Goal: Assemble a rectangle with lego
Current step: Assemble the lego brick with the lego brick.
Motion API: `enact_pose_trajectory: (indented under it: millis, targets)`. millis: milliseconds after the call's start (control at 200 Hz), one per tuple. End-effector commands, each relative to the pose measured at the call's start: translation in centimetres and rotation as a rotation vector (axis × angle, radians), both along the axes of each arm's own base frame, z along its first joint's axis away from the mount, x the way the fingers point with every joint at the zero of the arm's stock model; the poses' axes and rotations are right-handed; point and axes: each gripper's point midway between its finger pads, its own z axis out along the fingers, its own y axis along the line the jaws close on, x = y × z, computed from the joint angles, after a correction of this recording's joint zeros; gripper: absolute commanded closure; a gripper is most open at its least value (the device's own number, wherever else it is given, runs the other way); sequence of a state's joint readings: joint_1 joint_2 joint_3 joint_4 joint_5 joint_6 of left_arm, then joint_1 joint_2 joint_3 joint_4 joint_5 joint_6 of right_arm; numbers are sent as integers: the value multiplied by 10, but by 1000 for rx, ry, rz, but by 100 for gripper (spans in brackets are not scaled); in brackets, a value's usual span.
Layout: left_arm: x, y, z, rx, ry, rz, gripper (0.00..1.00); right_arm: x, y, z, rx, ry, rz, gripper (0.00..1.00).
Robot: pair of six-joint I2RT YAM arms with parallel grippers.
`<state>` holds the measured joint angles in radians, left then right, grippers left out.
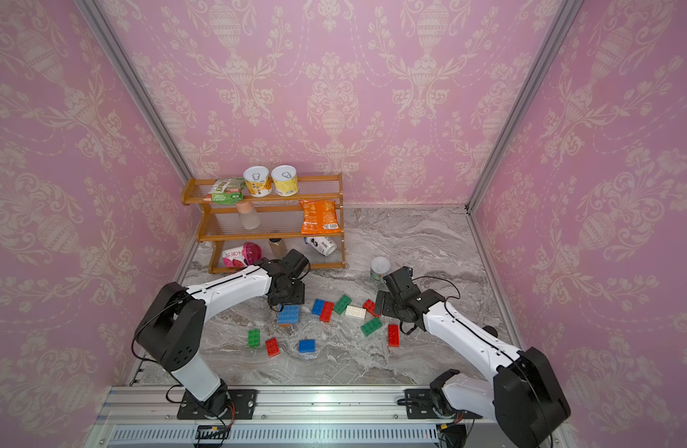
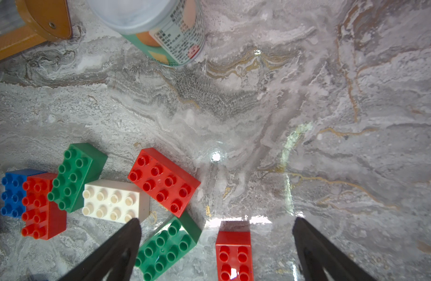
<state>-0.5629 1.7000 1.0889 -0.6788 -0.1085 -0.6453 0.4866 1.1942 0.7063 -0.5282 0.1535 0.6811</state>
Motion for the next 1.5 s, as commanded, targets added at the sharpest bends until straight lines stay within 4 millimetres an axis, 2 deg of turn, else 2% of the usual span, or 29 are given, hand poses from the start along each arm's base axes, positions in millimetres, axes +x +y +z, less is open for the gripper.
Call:
enact_pose_trajectory:
  millis: [0,600,1116,1491]
  targets:
    - [-14,7,-14,1,75,12,100,6,2,5,-1,-10,-8,0]
    - [-37,10,-41,14,207,8,100,7,1,1,-13,-10,-17,0]
    - [-18,5,-7,-8,114,8,100,9,1,-5,-5,-4,-16,0]
    - [-20,4,-4,-14,120,0,100,9,-1,-7,7,-4,-22,0]
